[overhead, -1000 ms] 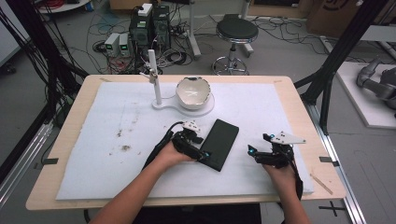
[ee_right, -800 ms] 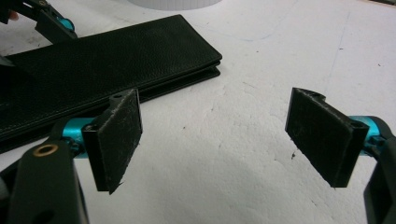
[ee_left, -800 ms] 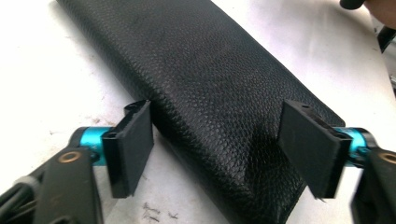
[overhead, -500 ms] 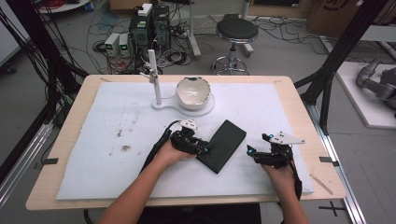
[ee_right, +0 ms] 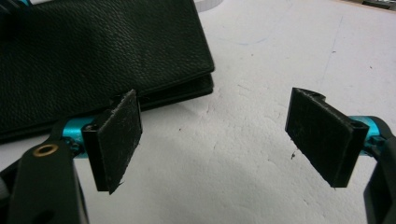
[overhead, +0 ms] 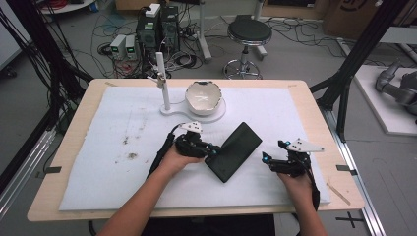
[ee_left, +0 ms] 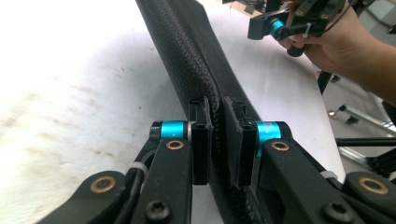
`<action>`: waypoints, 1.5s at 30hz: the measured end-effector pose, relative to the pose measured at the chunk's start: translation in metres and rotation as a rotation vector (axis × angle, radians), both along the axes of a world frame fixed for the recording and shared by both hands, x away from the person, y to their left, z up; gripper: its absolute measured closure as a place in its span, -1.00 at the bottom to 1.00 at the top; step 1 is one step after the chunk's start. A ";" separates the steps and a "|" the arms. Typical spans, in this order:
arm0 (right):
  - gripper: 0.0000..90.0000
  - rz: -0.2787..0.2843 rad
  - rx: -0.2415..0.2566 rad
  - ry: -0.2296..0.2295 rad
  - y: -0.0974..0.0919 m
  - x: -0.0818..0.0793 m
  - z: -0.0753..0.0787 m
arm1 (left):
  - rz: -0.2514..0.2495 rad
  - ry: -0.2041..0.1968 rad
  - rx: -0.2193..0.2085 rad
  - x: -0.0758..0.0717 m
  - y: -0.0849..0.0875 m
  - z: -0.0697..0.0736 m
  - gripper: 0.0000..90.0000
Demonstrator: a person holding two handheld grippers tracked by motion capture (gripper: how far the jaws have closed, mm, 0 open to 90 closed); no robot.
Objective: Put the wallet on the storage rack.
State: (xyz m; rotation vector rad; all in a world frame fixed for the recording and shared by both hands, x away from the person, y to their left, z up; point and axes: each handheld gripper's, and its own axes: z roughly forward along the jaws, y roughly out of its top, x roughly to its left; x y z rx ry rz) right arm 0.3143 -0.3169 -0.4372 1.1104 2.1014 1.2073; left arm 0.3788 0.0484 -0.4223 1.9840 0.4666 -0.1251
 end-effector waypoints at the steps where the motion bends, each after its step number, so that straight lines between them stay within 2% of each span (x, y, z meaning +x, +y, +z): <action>1: -0.58 0.003 0.007 -0.001 0.000 0.000 0.000 | 0.003 -0.012 0.003 -0.001 0.002 0.004 0.81; 6: -0.58 0.021 0.010 -0.015 0.004 -0.001 0.002 | 0.004 -0.082 0.021 -0.008 0.014 0.024 0.82; 11: -0.58 0.048 0.037 -0.020 0.007 -0.001 0.003 | -0.045 -0.139 0.067 -0.016 0.023 0.040 0.83; 14: -0.58 0.069 0.041 -0.034 0.008 -0.002 0.004 | -0.059 -0.170 0.066 -0.023 0.030 0.045 0.83; 17: -0.58 0.116 0.053 -0.048 0.011 -0.002 0.006 | -0.067 -0.185 0.065 -0.027 0.035 0.046 0.83; 21: -0.58 0.217 0.104 -0.052 0.021 -0.002 0.011 | -0.088 -0.203 0.040 -0.034 0.039 0.050 0.83; 24: -0.58 0.290 0.115 -0.043 0.030 -0.003 0.014 | -0.127 -0.219 0.027 -0.039 0.042 0.055 0.83; 30: -0.57 0.410 0.184 -0.031 0.043 0.001 0.018 | -0.217 -0.225 0.000 -0.047 0.044 0.059 0.83; 31: -0.57 0.435 0.201 -0.020 0.044 0.002 0.018 | -0.231 -0.224 -0.002 -0.048 0.044 0.059 0.83; 32: -0.57 0.500 0.256 0.021 0.047 0.005 0.017 | -0.243 -0.226 -0.003 -0.049 0.044 0.059 0.83; 33: -0.57 0.500 0.256 0.021 0.047 0.005 0.017 | -0.252 -0.231 -0.005 -0.049 0.045 0.059 0.83; 34: -0.56 0.552 0.295 0.061 0.049 0.007 0.016 | -0.257 -0.228 -0.011 -0.049 0.046 0.058 0.83; 35: -0.53 0.598 0.316 0.096 0.051 0.009 0.015 | -0.265 -0.232 -0.014 -0.048 0.046 0.057 0.83; 37: -0.30 0.653 0.314 0.114 0.058 0.009 0.013 | -0.261 -0.225 -0.019 -0.047 0.047 0.055 0.83; 38: -0.27 0.680 0.315 0.122 0.061 0.009 0.013 | -0.255 -0.225 -0.015 -0.046 0.047 0.054 0.83; 39: -0.19 0.682 0.301 0.122 0.064 0.008 0.014 | -0.249 -0.222 -0.016 -0.044 0.048 0.054 0.83; 41: 0.26 0.659 0.285 0.122 0.064 0.007 0.015 | -0.223 -0.211 -0.030 -0.042 0.052 0.053 0.83; 42: 0.44 0.662 0.293 0.115 0.062 0.008 0.015 | -0.216 -0.216 -0.029 -0.040 0.054 0.053 0.82; 43: 0.57 0.671 0.313 0.121 0.060 0.008 0.016 | -0.205 -0.212 -0.036 -0.040 0.055 0.052 0.82; 44: 0.63 0.678 0.321 0.124 0.059 0.008 0.017 | -0.199 -0.198 -0.038 -0.039 0.056 0.052 0.82; 45: 0.66 0.677 0.316 0.119 0.060 0.007 0.019 | -0.195 -0.201 -0.032 -0.039 0.057 0.051 0.81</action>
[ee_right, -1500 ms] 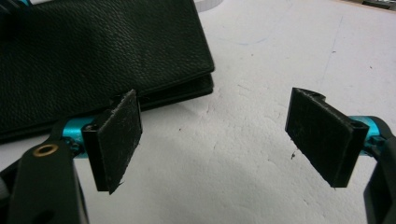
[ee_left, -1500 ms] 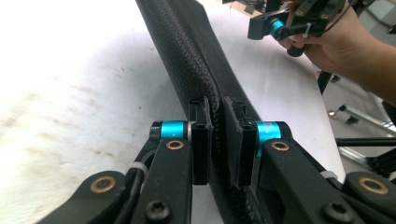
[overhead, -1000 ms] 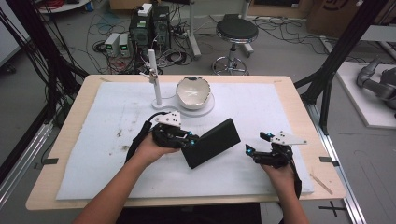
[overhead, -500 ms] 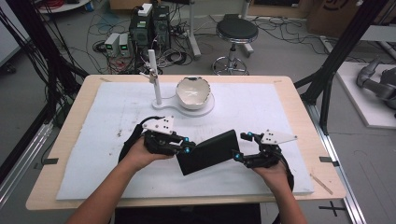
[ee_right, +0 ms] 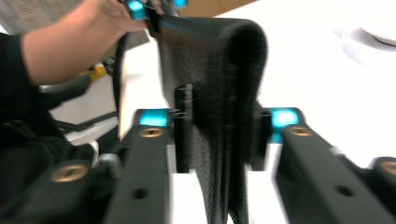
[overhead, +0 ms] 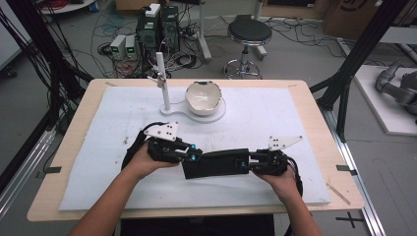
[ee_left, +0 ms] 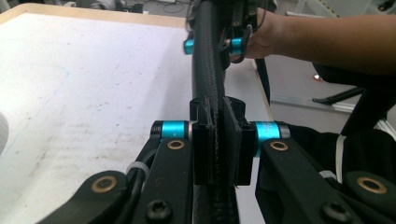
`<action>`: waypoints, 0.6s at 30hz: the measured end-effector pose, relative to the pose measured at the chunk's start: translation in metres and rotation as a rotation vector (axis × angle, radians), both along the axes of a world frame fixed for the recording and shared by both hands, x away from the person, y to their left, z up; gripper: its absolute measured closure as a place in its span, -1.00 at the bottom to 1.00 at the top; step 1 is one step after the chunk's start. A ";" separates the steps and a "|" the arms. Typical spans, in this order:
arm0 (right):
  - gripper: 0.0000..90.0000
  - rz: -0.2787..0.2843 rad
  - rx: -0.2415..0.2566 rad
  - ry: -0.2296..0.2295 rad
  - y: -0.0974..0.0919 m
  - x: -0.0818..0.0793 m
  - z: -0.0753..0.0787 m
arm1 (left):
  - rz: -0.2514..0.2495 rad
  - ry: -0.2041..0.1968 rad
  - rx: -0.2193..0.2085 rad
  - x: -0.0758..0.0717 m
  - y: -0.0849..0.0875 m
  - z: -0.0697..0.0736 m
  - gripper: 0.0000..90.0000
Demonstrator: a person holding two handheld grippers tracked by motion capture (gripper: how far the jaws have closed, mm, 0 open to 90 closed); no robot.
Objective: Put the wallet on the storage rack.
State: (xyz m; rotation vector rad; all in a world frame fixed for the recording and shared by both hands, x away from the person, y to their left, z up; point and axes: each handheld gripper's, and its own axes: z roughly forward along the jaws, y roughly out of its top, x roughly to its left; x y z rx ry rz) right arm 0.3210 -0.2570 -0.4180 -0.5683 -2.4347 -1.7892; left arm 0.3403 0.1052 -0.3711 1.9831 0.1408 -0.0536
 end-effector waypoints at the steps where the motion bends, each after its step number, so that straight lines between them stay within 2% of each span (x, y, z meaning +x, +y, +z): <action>1: 0.68 0.010 -0.004 0.008 0.001 0.000 0.001 | 0.001 -0.002 -0.001 0.000 0.001 -0.001 0.80; 4: 0.69 0.019 -0.005 0.009 0.001 -0.002 0.004 | 0.026 0.005 -0.029 0.000 0.002 -0.002 0.72; 6: 0.70 0.017 -0.018 -0.009 0.002 -0.004 0.007 | 0.049 0.003 -0.048 0.000 0.005 -0.002 0.62; 7: 0.70 0.010 -0.030 -0.022 0.002 -0.005 0.009 | 0.078 -0.004 -0.046 0.001 0.007 -0.001 0.48; 10: 0.70 -0.017 -0.068 -0.046 0.001 -0.006 0.012 | 0.166 0.014 -0.058 0.004 0.017 0.000 -0.02; 12: 0.70 -0.026 -0.066 -0.048 -0.001 -0.005 0.012 | 0.196 0.017 -0.062 0.005 0.026 0.001 -0.15; 15: 0.70 -0.060 -0.068 -0.068 -0.003 -0.005 0.016 | 0.247 -0.017 -0.054 0.003 0.042 0.002 -0.31; 17: 0.70 -0.079 -0.063 -0.070 -0.005 -0.005 0.019 | 0.294 -0.075 -0.030 0.000 0.055 0.002 -0.39; 18: 0.70 -0.097 -0.059 -0.087 -0.007 -0.005 0.022 | 0.308 -0.084 -0.024 -0.001 0.060 0.001 -0.41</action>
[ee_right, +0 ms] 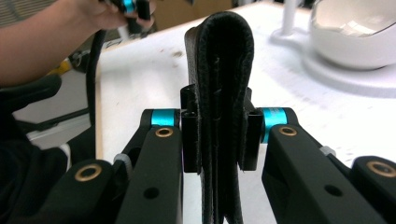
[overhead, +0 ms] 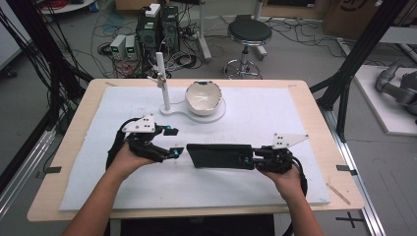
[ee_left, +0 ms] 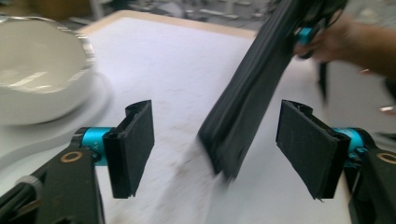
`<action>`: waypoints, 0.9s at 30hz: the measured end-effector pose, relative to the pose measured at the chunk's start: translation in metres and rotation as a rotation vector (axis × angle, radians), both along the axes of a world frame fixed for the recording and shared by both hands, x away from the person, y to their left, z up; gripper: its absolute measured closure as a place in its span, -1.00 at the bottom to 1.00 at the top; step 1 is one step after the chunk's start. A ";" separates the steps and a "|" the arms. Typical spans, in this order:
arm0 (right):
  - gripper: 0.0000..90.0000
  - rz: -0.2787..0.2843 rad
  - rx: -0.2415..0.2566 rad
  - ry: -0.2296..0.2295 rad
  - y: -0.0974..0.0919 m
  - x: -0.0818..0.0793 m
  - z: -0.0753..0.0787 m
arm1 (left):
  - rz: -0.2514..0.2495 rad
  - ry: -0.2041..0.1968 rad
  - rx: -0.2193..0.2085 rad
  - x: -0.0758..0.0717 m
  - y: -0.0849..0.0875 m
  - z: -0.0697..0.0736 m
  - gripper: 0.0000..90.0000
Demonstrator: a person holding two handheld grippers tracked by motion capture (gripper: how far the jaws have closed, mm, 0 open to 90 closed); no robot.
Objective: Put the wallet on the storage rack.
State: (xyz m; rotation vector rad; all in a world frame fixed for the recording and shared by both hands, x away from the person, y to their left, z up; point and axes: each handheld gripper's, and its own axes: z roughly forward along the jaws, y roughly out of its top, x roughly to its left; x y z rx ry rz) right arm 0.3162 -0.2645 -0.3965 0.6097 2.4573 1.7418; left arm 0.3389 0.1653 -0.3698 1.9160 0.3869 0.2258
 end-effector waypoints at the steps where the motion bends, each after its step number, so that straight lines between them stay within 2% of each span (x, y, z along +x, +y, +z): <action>1: 0.70 -0.007 0.005 -0.002 -0.001 0.000 0.002 | 0.018 0.002 -0.002 -0.001 0.006 -0.001 -0.44; 6: 0.70 -0.065 0.008 -0.036 -0.005 0.003 0.016 | 0.098 0.010 0.004 -0.004 0.036 -0.012 -0.55; 11: 0.70 -0.133 0.008 -0.071 -0.007 0.013 0.036 | 0.136 0.026 -0.003 -0.008 0.056 -0.025 -0.57; 14: 0.70 -0.162 -0.024 -0.088 -0.004 0.024 0.051 | 0.152 0.028 -0.001 -0.009 0.064 -0.029 -0.58; 18: 0.70 -0.185 -0.057 -0.095 0.002 0.042 0.071 | 0.170 0.036 -0.022 -0.006 0.071 -0.031 -0.60; 23: 0.70 -0.228 -0.104 -0.095 0.012 0.068 0.088 | 0.177 0.057 -0.036 -0.005 0.071 -0.039 -0.65; 27: 0.70 -0.261 -0.146 -0.096 0.017 0.086 0.098 | 0.184 0.068 -0.020 -0.003 0.069 -0.044 -0.65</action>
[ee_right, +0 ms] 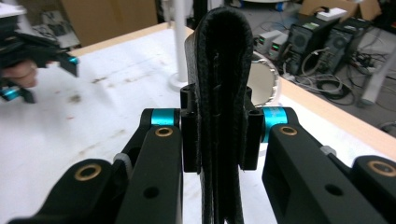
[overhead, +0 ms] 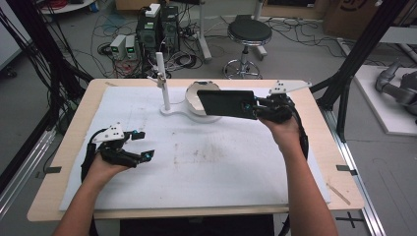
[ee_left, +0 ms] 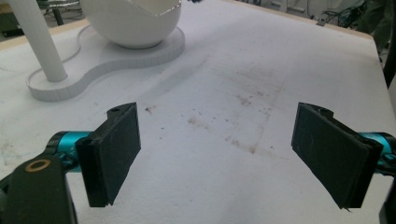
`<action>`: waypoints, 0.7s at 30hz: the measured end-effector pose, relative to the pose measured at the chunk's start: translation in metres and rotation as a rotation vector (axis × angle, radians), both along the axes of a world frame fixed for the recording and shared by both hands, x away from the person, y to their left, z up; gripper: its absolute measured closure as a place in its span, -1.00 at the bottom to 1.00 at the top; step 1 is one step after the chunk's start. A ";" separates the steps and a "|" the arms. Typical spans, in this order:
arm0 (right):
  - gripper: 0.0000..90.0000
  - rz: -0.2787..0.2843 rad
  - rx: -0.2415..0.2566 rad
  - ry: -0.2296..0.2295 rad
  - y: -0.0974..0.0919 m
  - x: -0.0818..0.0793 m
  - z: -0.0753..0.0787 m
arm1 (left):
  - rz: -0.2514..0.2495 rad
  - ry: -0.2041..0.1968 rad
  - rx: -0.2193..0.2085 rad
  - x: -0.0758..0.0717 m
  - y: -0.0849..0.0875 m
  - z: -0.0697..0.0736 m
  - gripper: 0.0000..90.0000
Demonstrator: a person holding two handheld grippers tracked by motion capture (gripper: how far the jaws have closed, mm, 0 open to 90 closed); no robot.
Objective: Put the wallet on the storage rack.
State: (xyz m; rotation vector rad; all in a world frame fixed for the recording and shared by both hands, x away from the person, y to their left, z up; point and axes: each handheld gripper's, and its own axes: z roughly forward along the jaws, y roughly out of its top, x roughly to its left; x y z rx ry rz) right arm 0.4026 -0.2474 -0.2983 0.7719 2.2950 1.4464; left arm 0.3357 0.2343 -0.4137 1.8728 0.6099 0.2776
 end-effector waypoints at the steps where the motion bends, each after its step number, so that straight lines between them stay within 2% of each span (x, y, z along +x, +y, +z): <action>1: 0.70 -0.007 -0.006 0.000 0.001 0.004 0.002 | 0.004 -0.003 0.000 0.000 0.000 0.000 -0.65; 3: 0.70 -0.017 -0.021 -0.001 0.003 0.013 0.005 | 0.015 -0.012 0.009 0.000 0.000 0.000 -0.65; 11: 0.70 -0.034 -0.083 0.040 0.023 0.039 0.014 | 0.032 -0.004 0.022 0.001 0.000 -0.002 -0.65; 13: 0.70 -0.029 -0.100 0.034 0.030 0.044 0.015 | 0.030 -0.006 0.022 0.001 -0.001 -0.002 -0.65; 19: 0.70 -0.037 -0.155 0.058 0.047 0.058 0.008 | 0.028 -0.009 0.017 0.000 0.000 -0.001 -0.65; 21: 0.70 -0.037 -0.159 0.067 0.051 0.063 0.005 | 0.027 -0.011 0.018 0.000 0.000 -0.001 -0.65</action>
